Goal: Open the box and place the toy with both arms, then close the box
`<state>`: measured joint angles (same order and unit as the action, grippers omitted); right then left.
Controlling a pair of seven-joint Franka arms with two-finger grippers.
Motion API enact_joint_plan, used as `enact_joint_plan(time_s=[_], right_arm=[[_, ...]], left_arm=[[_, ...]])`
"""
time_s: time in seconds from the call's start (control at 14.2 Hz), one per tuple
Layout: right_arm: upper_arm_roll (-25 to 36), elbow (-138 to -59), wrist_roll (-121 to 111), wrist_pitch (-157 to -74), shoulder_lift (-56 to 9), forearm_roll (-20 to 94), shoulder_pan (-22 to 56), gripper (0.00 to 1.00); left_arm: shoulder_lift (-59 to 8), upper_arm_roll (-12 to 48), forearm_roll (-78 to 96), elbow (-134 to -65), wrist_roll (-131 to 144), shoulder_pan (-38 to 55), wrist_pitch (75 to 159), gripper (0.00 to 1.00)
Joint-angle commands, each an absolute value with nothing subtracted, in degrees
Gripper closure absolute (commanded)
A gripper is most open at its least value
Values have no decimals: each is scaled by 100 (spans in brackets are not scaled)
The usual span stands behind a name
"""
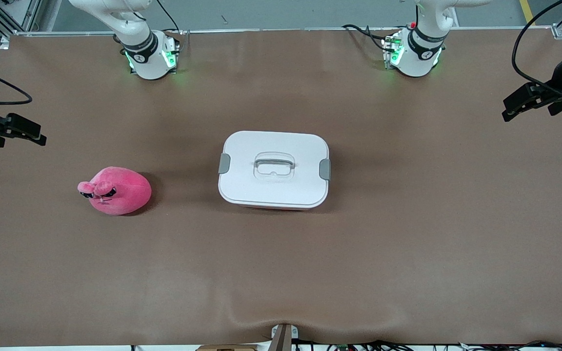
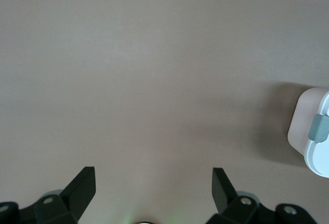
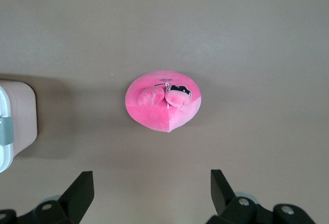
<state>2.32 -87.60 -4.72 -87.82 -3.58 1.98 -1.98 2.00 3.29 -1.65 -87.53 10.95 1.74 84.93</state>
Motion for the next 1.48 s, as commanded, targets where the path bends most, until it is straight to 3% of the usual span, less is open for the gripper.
enact_joint_plan(time_s=[0.0,0.98,1.41], right_arm=[[150,-8763,-448,-8693,-264,221,-220,0],[149,-8613,-448,-8613,-272,202,-237,0],[141,-8665,-466,-9076,-571,299,-141,0]], left_arm=[[167,352,-281,-8613,1063,176,8376,0],[132,343,-193,-8561,1099,149,8218,0],[36,360,-176,-8552,1442,220,8218,0]])
